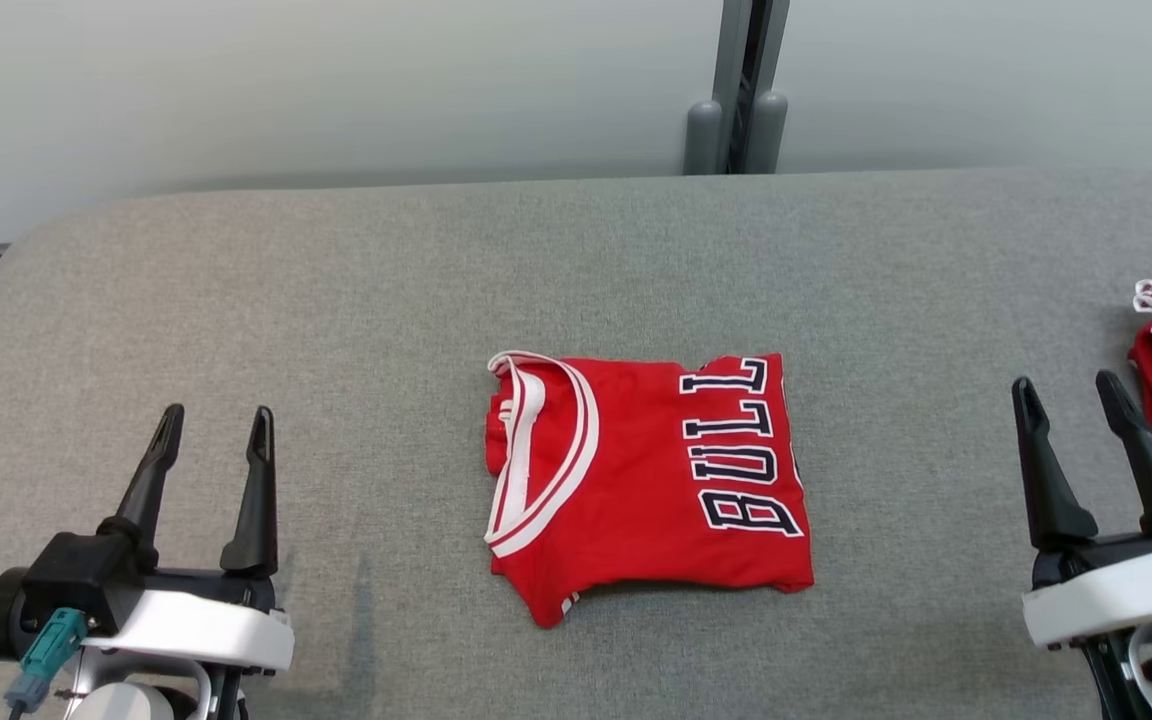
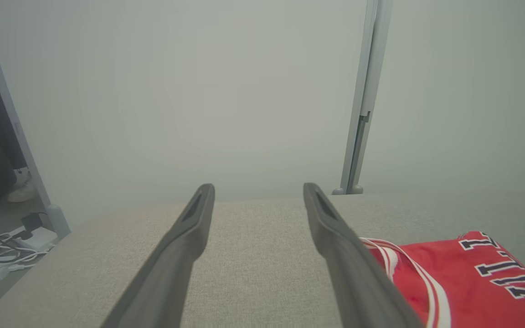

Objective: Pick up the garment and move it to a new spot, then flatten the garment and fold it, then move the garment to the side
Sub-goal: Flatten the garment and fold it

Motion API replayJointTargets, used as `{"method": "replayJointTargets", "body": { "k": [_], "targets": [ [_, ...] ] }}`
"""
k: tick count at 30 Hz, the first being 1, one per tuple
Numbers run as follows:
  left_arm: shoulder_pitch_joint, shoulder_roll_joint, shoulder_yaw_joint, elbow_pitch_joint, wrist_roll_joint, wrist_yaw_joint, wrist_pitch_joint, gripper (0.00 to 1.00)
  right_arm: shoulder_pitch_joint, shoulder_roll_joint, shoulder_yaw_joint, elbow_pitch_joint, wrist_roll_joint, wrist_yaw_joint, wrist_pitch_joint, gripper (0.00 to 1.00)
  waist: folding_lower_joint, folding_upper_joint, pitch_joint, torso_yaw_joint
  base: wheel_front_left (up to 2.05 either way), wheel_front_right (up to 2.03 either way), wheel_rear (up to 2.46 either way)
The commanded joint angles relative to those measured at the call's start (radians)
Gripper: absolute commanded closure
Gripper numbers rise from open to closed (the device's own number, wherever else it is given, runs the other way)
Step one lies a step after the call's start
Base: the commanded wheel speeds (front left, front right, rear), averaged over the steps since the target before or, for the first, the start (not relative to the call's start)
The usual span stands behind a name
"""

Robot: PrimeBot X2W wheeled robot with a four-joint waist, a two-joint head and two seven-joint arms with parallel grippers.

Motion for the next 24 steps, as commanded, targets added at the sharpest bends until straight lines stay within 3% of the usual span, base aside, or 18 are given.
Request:
{"method": "replayJointTargets", "body": {
  "k": [1, 24],
  "targets": [
    [0.011, 0.009, -0.003, -0.004, 0.006, 0.004, 0.005, 0.00, 0.022, 0.001, -0.011, -0.014, -0.005, 0.000, 0.007, 0.00, 0.0000, 0.0000, -0.015, 0.002, 0.00, 0.00, 0.00],
    [0.064, 0.024, -0.025, -0.042, -0.013, 0.019, 0.062, 0.00, 0.116, 0.035, -0.034, -0.076, -0.031, 0.000, 0.056, 0.00, 0.0000, 0.0000, -0.068, -0.007, 0.00, 0.00, 0.00]
  ]
}}
